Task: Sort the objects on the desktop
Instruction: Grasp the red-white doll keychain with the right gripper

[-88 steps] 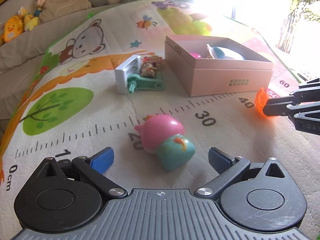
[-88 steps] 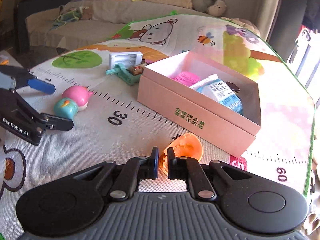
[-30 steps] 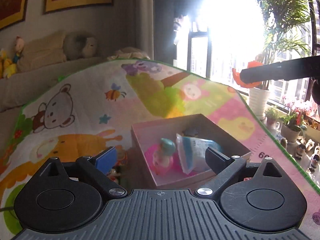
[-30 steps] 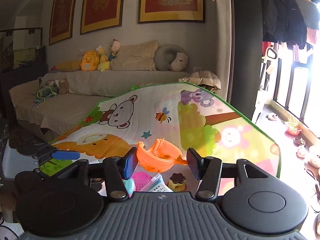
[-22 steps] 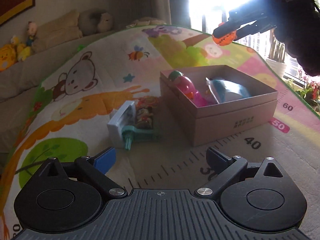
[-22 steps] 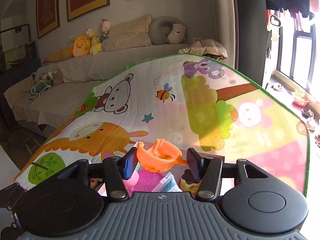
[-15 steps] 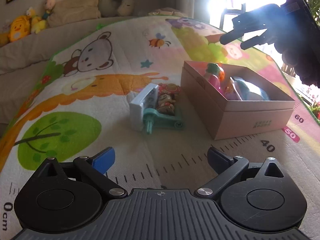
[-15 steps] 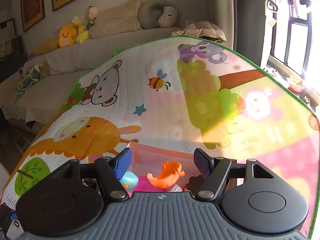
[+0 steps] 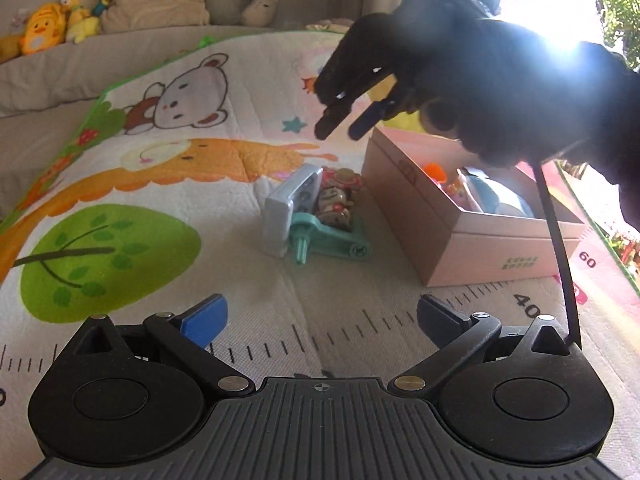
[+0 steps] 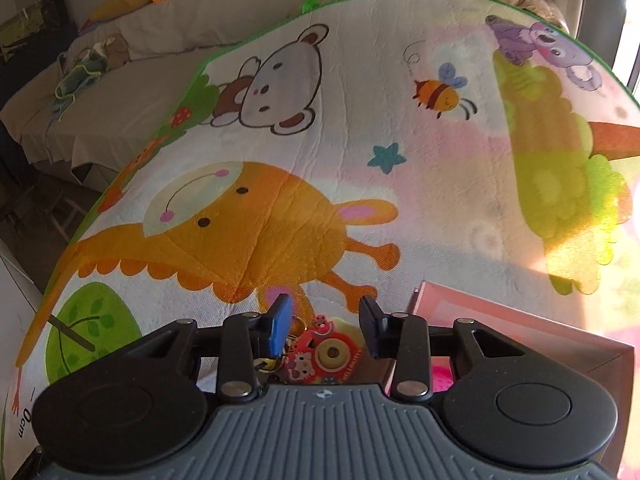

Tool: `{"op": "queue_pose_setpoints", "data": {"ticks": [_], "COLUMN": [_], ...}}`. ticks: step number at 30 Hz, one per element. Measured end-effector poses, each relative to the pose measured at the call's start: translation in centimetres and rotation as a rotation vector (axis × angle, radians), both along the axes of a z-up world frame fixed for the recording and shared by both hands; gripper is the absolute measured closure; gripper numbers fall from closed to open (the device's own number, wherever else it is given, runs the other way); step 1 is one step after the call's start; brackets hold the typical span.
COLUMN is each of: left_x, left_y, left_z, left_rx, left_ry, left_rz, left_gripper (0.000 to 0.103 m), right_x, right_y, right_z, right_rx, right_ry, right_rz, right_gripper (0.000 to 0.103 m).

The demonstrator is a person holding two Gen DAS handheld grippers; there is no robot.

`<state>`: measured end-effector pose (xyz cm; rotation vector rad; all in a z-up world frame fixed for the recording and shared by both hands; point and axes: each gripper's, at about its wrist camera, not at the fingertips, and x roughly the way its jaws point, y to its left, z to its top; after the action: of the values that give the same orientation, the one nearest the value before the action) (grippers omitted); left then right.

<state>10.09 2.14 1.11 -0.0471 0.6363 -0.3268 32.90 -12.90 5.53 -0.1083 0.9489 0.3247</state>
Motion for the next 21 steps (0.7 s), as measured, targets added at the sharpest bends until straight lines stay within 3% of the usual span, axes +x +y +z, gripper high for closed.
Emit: {"op": "queue_pose_setpoints", "data": {"ticks": [4,9,17,21], "left_x": [0.0,0.1,-1.7,-3.3], "left_y": [0.2,0.4,0.4,0.0], "left_z": [-0.1,-0.3,0.1,-0.1], "left_rx": [0.024,0.033,0.052,0.028], "left_ry": [0.004,0.028,0.034,0.044], "left_rz": [0.015,0.001,-0.05,-0.093], "left_gripper": [0.0,0.0,0.0,0.0], "right_x": [1.9,0.5,-8.8,-14.0], "right_y": [2.8,4.4,3.8,0.5], "right_z": [-2.8,-4.2,-3.2,-0.3], "right_rx": [-0.148,-0.177,-0.012,0.081], "right_ry": [-0.018,0.053,0.258,0.166], "right_rz": [-0.021,0.058,0.294,0.313], "right_gripper": [0.07,0.075,0.075,0.075]}}
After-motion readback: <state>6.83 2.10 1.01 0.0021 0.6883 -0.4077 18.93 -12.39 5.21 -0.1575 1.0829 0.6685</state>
